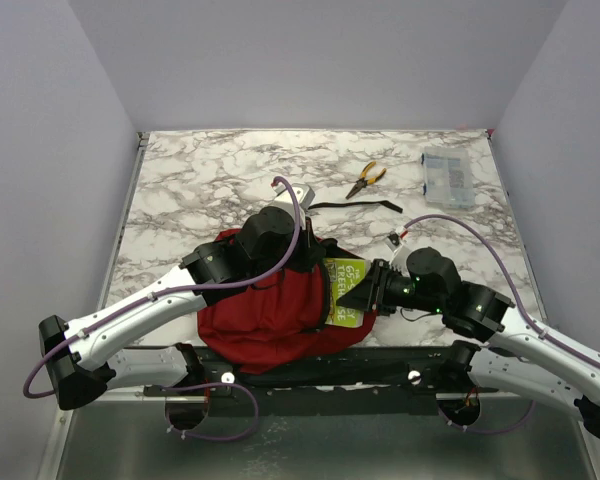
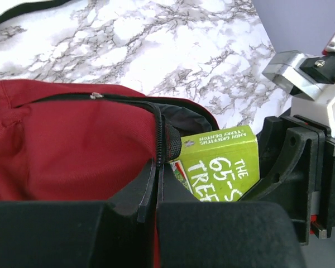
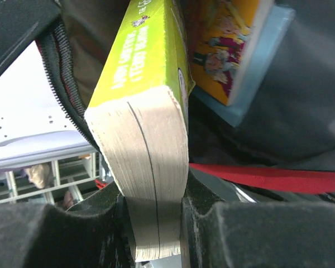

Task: Pack the student bag
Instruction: Place the book in the student bag.

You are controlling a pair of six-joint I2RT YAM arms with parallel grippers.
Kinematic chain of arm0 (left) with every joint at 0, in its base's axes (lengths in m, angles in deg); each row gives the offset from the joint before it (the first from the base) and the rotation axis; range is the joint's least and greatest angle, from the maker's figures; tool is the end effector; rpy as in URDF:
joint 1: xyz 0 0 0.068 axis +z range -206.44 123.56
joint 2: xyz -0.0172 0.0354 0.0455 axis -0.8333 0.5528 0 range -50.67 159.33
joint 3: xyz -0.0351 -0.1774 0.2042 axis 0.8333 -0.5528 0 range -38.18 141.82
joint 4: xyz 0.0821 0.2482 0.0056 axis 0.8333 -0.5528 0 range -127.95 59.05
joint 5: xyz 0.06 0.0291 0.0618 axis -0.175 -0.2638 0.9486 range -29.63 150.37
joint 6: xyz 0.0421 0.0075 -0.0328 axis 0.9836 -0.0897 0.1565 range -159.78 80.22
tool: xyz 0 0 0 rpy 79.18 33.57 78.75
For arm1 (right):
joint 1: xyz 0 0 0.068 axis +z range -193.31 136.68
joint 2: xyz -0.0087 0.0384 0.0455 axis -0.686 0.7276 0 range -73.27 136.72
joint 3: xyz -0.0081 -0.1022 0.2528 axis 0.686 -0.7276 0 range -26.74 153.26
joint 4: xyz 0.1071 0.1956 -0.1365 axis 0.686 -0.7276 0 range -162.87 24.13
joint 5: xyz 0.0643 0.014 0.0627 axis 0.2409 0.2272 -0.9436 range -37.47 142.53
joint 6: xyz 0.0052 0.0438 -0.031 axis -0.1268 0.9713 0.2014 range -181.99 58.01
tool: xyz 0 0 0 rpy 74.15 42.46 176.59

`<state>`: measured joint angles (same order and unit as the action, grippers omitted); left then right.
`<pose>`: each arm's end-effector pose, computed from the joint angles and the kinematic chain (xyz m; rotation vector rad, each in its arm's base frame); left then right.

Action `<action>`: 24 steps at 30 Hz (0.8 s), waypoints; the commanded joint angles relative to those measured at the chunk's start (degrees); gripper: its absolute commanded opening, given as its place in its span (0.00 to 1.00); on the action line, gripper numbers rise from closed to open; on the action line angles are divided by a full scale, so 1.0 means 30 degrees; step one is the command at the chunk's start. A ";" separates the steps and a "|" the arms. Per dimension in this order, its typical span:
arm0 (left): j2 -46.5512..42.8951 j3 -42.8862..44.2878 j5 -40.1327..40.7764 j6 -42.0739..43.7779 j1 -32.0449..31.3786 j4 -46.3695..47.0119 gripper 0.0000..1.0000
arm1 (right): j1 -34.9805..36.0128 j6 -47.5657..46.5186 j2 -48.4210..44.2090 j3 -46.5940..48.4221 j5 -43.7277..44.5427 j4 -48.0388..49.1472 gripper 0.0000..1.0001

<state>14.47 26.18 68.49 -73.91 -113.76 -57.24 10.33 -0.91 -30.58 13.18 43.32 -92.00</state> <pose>0.1404 -0.2096 0.3599 0.3400 2.1206 -0.8339 0.0956 0.1396 0.2879 0.0416 2.3828 1.2866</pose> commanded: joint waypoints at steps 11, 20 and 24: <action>-0.1238 -0.0593 -0.1815 -0.0306 0.0653 0.1721 0.00 | -0.2083 0.3057 0.6990 -0.4179 -0.4835 1.9034 0.01; -0.0721 -0.1466 -0.2165 -0.0957 0.0876 0.1887 0.00 | -0.3523 -0.0673 1.3821 -0.2211 -0.9262 1.9338 0.44; -0.0509 -0.1670 -0.2025 -0.0869 0.1072 0.1905 0.00 | -0.4049 -0.3495 1.1860 -0.2690 -0.7120 1.5127 0.73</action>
<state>12.46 21.90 63.73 -76.01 -111.25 -53.54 -0.42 -1.20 10.19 4.31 21.59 -39.52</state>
